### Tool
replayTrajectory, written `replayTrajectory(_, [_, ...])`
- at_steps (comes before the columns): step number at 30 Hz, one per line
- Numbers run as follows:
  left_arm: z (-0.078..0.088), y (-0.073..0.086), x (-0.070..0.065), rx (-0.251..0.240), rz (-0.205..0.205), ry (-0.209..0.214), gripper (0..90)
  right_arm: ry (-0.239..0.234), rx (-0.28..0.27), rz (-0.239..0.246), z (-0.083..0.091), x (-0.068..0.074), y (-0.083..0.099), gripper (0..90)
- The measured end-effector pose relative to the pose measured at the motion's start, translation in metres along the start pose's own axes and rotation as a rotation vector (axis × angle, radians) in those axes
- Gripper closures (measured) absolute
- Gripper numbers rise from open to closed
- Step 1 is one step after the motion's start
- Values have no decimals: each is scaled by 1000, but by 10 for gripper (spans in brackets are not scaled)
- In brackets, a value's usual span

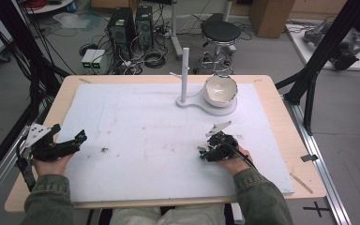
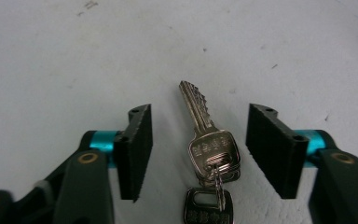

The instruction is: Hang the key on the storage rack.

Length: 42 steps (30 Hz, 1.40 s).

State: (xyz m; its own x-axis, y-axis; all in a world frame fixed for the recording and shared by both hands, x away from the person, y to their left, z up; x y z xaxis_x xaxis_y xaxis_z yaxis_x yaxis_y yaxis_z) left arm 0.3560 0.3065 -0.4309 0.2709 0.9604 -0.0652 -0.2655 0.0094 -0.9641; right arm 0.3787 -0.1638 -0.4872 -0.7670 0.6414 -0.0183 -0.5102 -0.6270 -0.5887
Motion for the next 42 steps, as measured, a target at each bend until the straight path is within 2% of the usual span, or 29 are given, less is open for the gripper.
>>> replayTrajectory(3, [0, 0, 0, -1, -3, -3, 17, 3, -4, -11, 0, -1, 0, 534])
replayTrajectory(4, [0, 0, 0, -1, -3, -3, 17, 3, -4, -11, 0, -1, 0, 534])
replayTrajectory(5, [0, 0, 0, 0, -4, -3, 17, -4, -5, -26, -1, -1, -1, 658])
replayTrajectory(8, [0, 0, 0, -2, -3, -4, 17, -7, -2, -39, 0, -1, -2, 667])
replayTrajectory(10, [0, 0, 0, -2, -3, -3, 17, 15, -1, -59, 0, -4, -3, 693])
replayTrajectory(11, [0, 0, 0, -3, -3, -3, 17, 9, -8, -74, 1, -4, -3, 809])
replayTrajectory(12, [0, 0, 0, -3, -3, -3, 17, 13, -18, -68, 3, -5, -4, 804])
replayTrajectory(13, [0, 0, 0, -2, -2, -2, 17, 37, -24, -67, 3, -7, -5, 805])
replayTrajectory(15, [0, 0, 0, -1, -3, -2, 17, 32, -20, -87, 3, -8, -4, 805])
replayTrajectory(25, [0, 0, 0, -3, -2, -1, 17, 39, -34, -77, 7, -7, -5, 806])
replayTrajectory(42, [0, 0, 1, -5, 1, -1, 17, 57, -137, -106, 25, -10, -11, 806])
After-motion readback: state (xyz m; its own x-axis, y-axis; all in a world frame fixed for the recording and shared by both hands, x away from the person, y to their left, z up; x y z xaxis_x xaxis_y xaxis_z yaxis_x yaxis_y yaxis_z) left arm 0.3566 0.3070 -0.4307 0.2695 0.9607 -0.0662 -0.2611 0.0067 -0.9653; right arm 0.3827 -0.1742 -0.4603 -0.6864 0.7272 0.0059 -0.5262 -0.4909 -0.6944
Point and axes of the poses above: each handheld gripper's, and its own axes: z roughly backward along the jaws, y roughly out of its underside, x roughly to its left, the point moved 7 cm from there along -z, roughly forward along the jaws, and after that the axes turned 2 degrees about -z, right-handed, at the moved point
